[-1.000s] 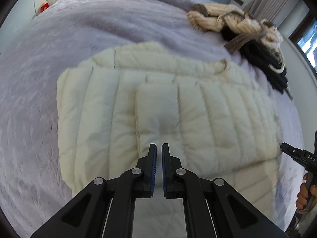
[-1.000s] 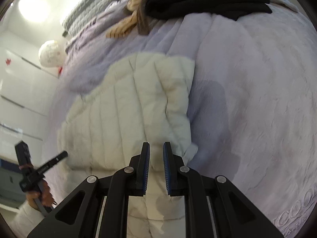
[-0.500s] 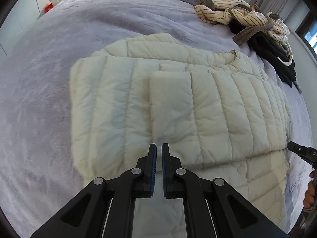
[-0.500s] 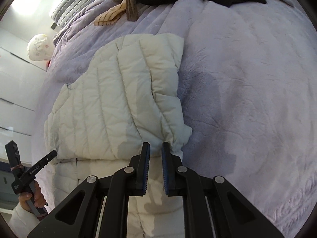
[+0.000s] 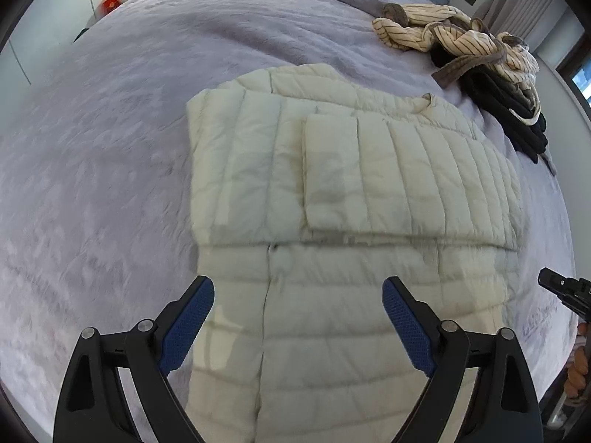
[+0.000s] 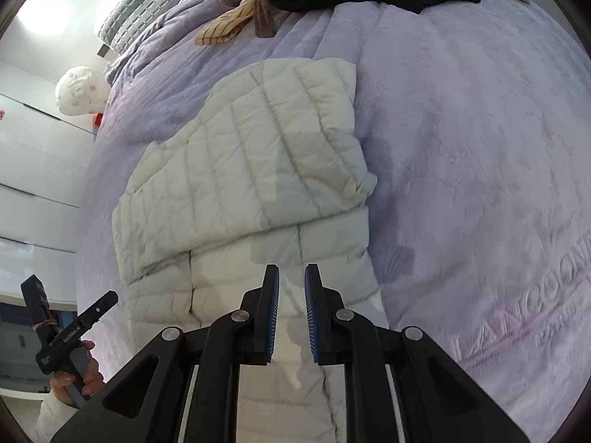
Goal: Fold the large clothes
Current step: 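Open both tools and move them to the jacket hem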
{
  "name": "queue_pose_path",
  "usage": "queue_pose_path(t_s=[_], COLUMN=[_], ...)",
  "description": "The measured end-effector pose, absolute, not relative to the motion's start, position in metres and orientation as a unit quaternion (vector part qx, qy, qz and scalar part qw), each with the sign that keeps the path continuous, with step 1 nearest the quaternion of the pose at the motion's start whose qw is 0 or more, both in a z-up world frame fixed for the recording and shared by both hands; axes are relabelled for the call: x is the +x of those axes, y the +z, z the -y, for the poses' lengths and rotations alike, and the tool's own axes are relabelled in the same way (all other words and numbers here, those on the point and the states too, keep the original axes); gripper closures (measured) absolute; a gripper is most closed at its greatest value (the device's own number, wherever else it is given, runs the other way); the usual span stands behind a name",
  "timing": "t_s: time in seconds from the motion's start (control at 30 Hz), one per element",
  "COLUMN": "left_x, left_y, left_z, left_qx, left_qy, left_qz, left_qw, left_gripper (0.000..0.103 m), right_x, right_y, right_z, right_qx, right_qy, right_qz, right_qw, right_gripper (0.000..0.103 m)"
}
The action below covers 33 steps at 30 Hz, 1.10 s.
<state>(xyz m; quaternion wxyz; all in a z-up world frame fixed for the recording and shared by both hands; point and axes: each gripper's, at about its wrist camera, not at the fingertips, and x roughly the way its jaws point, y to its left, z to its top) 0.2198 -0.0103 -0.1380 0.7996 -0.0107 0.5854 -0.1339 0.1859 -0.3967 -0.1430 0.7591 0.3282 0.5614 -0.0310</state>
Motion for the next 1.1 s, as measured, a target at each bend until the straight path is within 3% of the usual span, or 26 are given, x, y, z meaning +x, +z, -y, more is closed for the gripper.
queue_pose_path(t_s=[0.1, 0.13, 0.17, 0.2, 0.23, 0.37, 0.43, 1.1], left_x=[0.207, 0.202, 0.197, 0.194, 0.189, 0.17, 0.162, 0.11], left_y=[-0.13, -0.127, -0.124, -0.122, -0.12, -0.116, -0.117, -0.154], left_z=[0.005, 0.003, 0.001, -0.001, -0.003, -0.01, -0.014, -0.058], left_qx=[-0.006, 0.0, 0.004, 0.008, 0.012, 0.031, 0.037, 0.03], left_qy=[-0.127, -0.122, -0.119, -0.119, -0.121, -0.121, -0.115, -0.111], left_qz=[-0.586, -0.586, -0.583, -0.584, -0.586, -0.597, -0.6, -0.66], left_qw=[0.8, 0.801, 0.803, 0.803, 0.801, 0.793, 0.791, 0.742], left_gripper=[0.008, 0.0, 0.0, 0.0, 0.0, 0.0, 0.0, 0.0], right_x=[0.178, 0.175, 0.172, 0.168, 0.164, 0.151, 0.145, 0.088], right_y=[-0.136, -0.133, -0.13, -0.126, -0.121, -0.107, -0.104, -0.152], right_z=[0.391, 0.389, 0.387, 0.386, 0.385, 0.379, 0.375, 0.377], right_qx=[0.333, 0.334, 0.333, 0.334, 0.333, 0.328, 0.327, 0.387], right_qy=[-0.029, -0.027, -0.025, -0.024, -0.022, -0.021, -0.021, -0.07], right_qz=[-0.564, -0.564, -0.564, -0.562, -0.558, -0.555, -0.555, -0.625], right_qw=[0.756, 0.755, 0.755, 0.756, 0.76, 0.764, 0.764, 0.674], right_gripper=[0.082, 0.071, 0.062, 0.039, 0.023, 0.018, 0.001, 0.0])
